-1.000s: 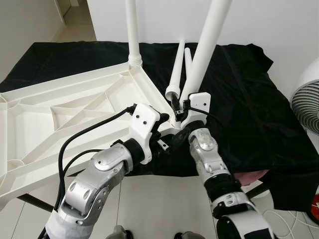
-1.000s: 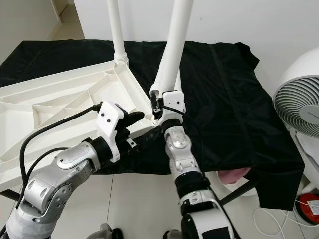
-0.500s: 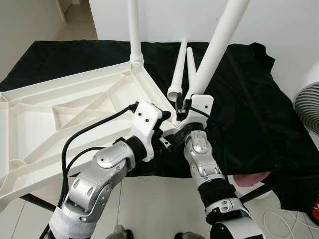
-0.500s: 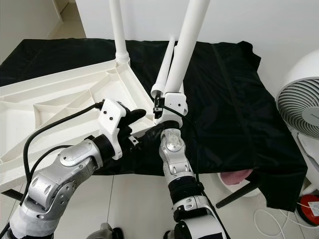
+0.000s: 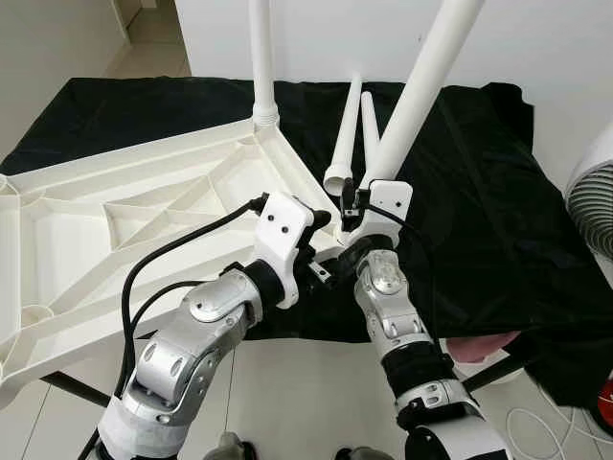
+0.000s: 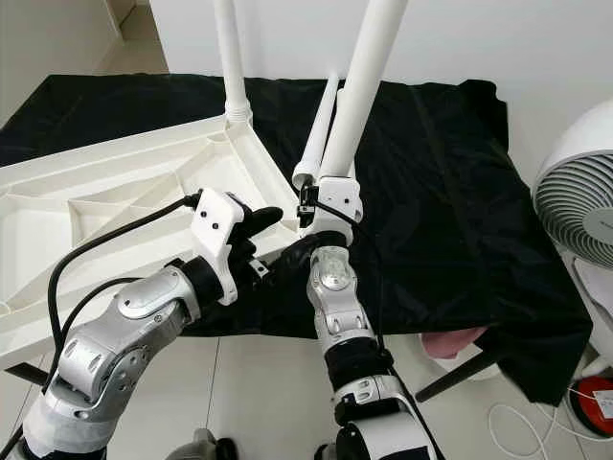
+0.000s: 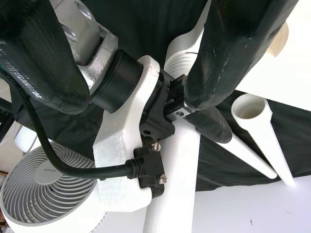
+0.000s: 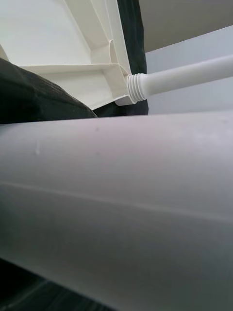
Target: Building children table
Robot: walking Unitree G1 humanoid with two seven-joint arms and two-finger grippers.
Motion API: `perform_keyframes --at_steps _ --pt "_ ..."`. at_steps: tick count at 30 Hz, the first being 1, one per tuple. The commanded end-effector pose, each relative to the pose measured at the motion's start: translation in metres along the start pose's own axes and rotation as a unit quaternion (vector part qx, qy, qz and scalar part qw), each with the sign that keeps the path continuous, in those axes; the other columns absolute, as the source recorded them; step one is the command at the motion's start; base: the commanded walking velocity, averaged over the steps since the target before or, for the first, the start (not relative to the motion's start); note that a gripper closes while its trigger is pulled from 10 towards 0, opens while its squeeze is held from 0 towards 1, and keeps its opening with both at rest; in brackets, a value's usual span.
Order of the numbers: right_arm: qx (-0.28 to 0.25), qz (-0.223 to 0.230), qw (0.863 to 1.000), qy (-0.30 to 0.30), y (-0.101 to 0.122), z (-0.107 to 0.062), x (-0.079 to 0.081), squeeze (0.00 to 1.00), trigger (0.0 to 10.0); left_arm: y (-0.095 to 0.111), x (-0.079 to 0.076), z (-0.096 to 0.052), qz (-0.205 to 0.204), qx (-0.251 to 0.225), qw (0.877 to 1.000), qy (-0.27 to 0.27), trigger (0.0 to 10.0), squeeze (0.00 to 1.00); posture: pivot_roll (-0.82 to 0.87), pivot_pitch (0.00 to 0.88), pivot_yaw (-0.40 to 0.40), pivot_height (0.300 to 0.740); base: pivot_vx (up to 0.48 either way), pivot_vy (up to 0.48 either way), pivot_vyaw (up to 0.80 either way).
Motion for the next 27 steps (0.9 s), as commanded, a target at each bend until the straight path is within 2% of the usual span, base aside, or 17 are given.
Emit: perform_keyframes --at_steps 1,4,5,16,17,18,19,20,21,22,23,27 --pt "0.048 -0.020 0.999 -0.004 -0.022 -0.004 -0.010 0.00 10.0 -0.001 0.001 0.002 0.004 0.002 1.000 0.004 10.0 0.00 -0.07 0.077 0.021 0.740 0.000 0.000 0.00" --pt "0.049 -0.019 0.999 0.012 -0.021 0.000 -0.011 0.00 10.0 -0.001 0.001 0.003 0.004 0.001 1.000 0.004 10.0 0.00 -0.06 0.075 0.021 0.740 0.000 0.000 0.00" --pt "0.049 -0.018 0.999 0.015 -0.021 0.001 -0.012 1.00 10.0 -0.001 0.001 0.002 0.004 0.001 1.000 0.004 10.0 0.00 -0.06 0.075 0.021 0.740 0.000 0.000 0.00" --pt "0.036 -0.017 0.998 0.046 -0.015 0.008 -0.016 1.00 10.0 0.000 0.001 0.002 0.004 -0.001 1.000 0.004 10.0 0.00 -0.06 0.073 0.021 0.740 0.000 0.000 0.00" --pt "0.029 -0.022 0.996 0.076 -0.012 0.010 -0.014 0.00 10.0 0.000 0.000 0.002 0.003 -0.001 1.000 0.004 10.0 0.00 -0.06 0.070 0.018 0.740 0.000 0.000 0.00" --pt "0.029 -0.022 0.996 0.076 -0.012 0.010 -0.014 0.00 10.0 0.000 0.000 0.002 0.003 -0.001 1.000 0.004 10.0 0.00 -0.06 0.070 0.018 0.740 0.000 0.000 0.00" --pt "0.019 -0.018 0.993 0.117 -0.008 0.012 -0.010 0.00 10.0 0.000 0.000 0.003 0.003 -0.002 1.000 0.004 10.0 0.00 -0.06 0.070 0.018 0.740 0.000 0.000 0.00" --pt "0.019 -0.018 0.993 0.117 -0.008 0.012 -0.010 0.00 10.0 0.000 0.000 0.003 0.003 -0.002 1.000 0.004 10.0 0.00 -0.06 0.070 0.018 0.740 0.000 0.000 0.00" --pt "0.009 -0.022 0.989 0.145 -0.005 0.013 -0.010 0.00 4.7 0.000 0.000 0.003 0.002 -0.003 1.000 0.004 10.0 0.00 -0.06 0.070 0.018 0.740 0.000 0.000 0.00" --pt "0.009 -0.022 0.989 0.145 -0.005 0.013 -0.010 0.00 4.7 0.000 0.000 0.003 0.002 -0.003 1.000 0.004 10.0 0.00 -0.06 0.070 0.018 0.740 0.000 0.000 0.00" --pt "0.004 -0.017 0.986 0.165 -0.002 0.014 -0.011 0.00 0.0 0.000 0.000 0.003 0.002 -0.004 1.000 0.004 10.0 0.00 -0.06 0.063 0.016 0.740 0.000 0.000 0.00" --pt "-0.005 -0.020 0.984 0.178 0.003 0.020 -0.018 0.00 0.0 0.001 -0.001 0.004 0.001 -0.006 1.000 0.003 10.0 0.00 -0.06 0.063 0.016 0.740 0.000 0.000 0.00"
Point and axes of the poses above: a point about 5 cm out from each wrist's last joint towards the gripper, its own z axis pointing out of the wrist towards the gripper, its own y axis along the axis of the wrist's last joint, x = y × z, the point moved 3 cm from there along z, pointing out of the wrist towards the gripper, and after that the axes turned 5 degrees about -z, right-handed, at the moved point
